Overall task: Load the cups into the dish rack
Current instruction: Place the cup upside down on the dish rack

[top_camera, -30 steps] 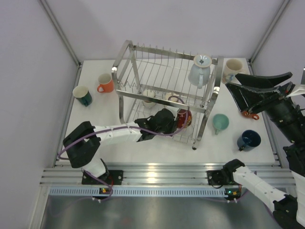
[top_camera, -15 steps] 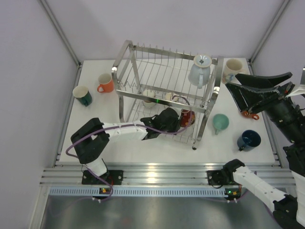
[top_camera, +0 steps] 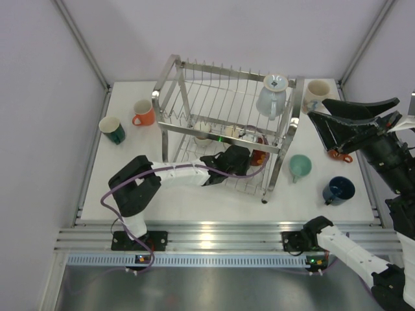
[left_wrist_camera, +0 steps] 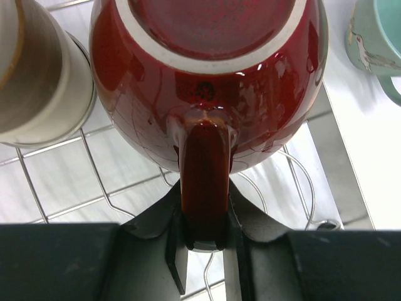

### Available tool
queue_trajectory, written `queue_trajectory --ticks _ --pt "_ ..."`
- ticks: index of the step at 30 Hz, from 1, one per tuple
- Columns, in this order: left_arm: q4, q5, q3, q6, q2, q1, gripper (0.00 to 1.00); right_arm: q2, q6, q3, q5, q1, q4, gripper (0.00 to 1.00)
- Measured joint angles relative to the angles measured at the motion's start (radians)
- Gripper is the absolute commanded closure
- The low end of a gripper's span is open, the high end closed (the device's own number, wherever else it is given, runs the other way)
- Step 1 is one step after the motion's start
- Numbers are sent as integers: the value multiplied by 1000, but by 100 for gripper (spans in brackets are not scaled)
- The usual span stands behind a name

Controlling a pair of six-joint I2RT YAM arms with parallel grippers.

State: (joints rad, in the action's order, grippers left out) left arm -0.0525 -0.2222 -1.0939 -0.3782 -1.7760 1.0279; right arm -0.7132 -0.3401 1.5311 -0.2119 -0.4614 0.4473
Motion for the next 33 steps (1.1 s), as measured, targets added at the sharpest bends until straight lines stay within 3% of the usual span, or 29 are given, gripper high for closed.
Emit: queue_trajectory --ticks 18,21,27,33 --pt "4 -66 -126 37 -121 -12 100 16 31 0 28 0 17 39" --pt "7 -79 -143 37 -135 -13 96 19 34 0 31 0 20 39" --pt "7 -102 -150 36 -146 -14 76 24 35 0 35 0 32 39" --pt "11 -109 -156 36 -148 -14 72 34 42 0 40 0 37 39"
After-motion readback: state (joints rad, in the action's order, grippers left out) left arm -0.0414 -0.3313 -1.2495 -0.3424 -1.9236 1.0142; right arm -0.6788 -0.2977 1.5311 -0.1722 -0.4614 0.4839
